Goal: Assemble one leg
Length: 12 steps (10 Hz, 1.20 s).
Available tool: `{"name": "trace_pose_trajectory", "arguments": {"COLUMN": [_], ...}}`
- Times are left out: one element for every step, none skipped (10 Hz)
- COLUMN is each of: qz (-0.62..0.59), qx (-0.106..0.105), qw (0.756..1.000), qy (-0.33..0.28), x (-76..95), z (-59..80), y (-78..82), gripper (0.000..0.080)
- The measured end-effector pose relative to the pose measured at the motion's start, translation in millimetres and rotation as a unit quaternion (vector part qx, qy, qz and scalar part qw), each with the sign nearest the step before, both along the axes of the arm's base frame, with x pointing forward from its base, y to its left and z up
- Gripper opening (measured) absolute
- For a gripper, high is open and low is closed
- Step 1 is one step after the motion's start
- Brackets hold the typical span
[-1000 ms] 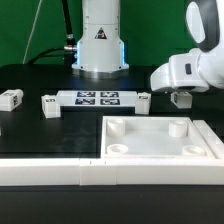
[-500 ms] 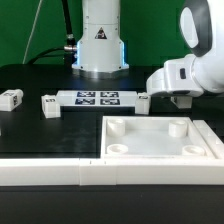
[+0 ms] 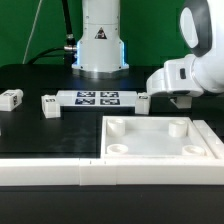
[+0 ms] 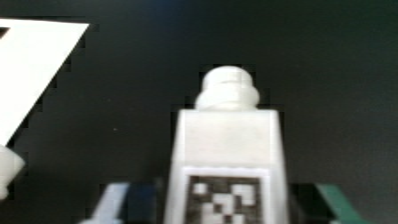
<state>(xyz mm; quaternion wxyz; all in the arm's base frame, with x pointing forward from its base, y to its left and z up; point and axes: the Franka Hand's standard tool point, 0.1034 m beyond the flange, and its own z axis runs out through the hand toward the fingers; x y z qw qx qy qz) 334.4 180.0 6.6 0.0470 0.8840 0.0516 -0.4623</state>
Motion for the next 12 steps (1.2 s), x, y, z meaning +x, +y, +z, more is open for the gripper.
{"name": "trace_pose_trajectory", "arguments": {"qz": [0.0, 0.0, 0.0, 0.0, 0.0, 0.0, 0.002, 0.004, 0.004, 0.003, 0.004, 0.002], "qx": [0.0, 0.0, 0.0, 0.0, 0.0, 0.0, 0.001, 0.003, 0.0, -0.003, -0.003, 0.002], "qw": [1.0, 1.0, 1.0, 1.0, 1.0, 1.0, 1.0, 1.0, 1.0, 1.0, 1.0, 1.0], "qy": [0.0, 0.0, 0.0, 0.0, 0.0, 0.0, 0.003, 0.006, 0.005, 0.008, 0.002, -0.018], "x": [0.0, 0.0, 0.0, 0.0, 0.0, 0.0, 0.2, 3.0, 5.9, 7.9, 11.7, 13.6], "z": [0.0, 0.0, 0.0, 0.0, 0.0, 0.0, 3.8, 19.8, 37.7, 52.8, 64.7, 57.3], "y": [0.0, 0.0, 0.0, 0.0, 0.0, 0.0, -1.1, -4.6, -8.4, -11.4, -12.7, -10.4], "gripper": [0.0285, 0.0285, 0.0285, 0.0285, 0.0285, 0.0285, 0.0285, 0.0285, 0.0285, 0.0285, 0.0287, 0.0287]}}
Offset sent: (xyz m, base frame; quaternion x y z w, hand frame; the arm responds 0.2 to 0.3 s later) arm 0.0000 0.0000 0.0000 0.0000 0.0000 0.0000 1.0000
